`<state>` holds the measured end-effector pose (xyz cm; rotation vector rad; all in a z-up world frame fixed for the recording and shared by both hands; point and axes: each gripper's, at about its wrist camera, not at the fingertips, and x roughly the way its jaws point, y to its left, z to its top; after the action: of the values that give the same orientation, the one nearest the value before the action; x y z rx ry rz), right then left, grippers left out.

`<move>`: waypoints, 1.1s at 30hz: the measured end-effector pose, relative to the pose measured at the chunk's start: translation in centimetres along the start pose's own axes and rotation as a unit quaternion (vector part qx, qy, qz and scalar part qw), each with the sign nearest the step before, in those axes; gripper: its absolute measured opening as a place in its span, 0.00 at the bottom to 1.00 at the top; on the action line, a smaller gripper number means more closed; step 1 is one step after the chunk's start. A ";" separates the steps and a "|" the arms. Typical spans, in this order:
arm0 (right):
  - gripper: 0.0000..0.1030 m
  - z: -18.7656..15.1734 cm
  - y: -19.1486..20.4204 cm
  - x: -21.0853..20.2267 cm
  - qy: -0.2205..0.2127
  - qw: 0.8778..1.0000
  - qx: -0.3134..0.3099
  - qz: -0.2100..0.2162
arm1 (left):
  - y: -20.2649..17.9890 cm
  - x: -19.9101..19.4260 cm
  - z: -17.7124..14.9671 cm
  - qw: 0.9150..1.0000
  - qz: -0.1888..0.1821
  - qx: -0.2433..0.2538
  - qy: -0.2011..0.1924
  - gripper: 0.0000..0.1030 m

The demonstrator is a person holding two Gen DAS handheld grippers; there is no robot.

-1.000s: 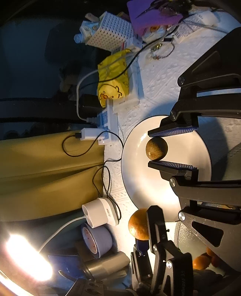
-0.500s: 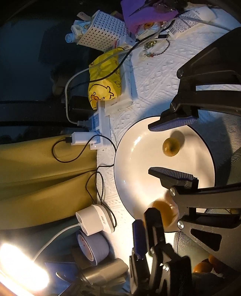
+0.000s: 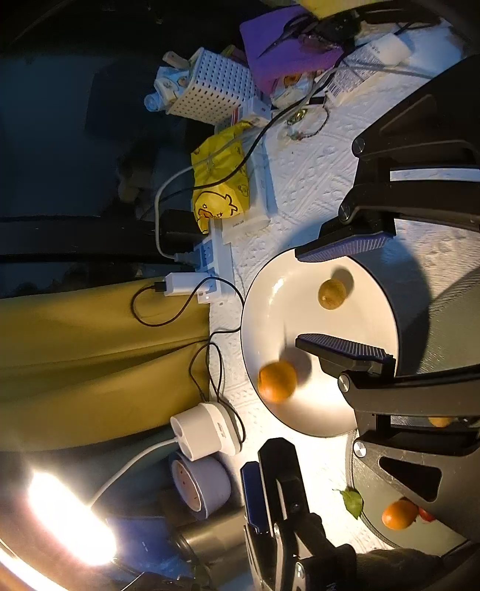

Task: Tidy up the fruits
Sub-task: 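Move both open tools back over the fruit board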

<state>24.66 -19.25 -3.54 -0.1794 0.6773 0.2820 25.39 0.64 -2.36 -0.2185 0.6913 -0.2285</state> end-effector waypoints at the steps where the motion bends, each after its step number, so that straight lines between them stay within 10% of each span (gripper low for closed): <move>1: 0.42 -0.1 0.1 -0.3 -0.001 1.000 0.000 0.000 | -0.1 -0.4 -0.1 1.000 0.000 0.001 -0.002 0.65; 33: 0.42 -4.5 4.1 -9.3 -0.017 1.000 -0.004 -0.008 | -1.8 -8.8 -7.8 1.000 0.014 0.003 -0.009 0.65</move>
<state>13.78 -18.35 -1.38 -0.1878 0.6399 0.2724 13.55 0.39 -2.40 -0.2043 0.6752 -0.2008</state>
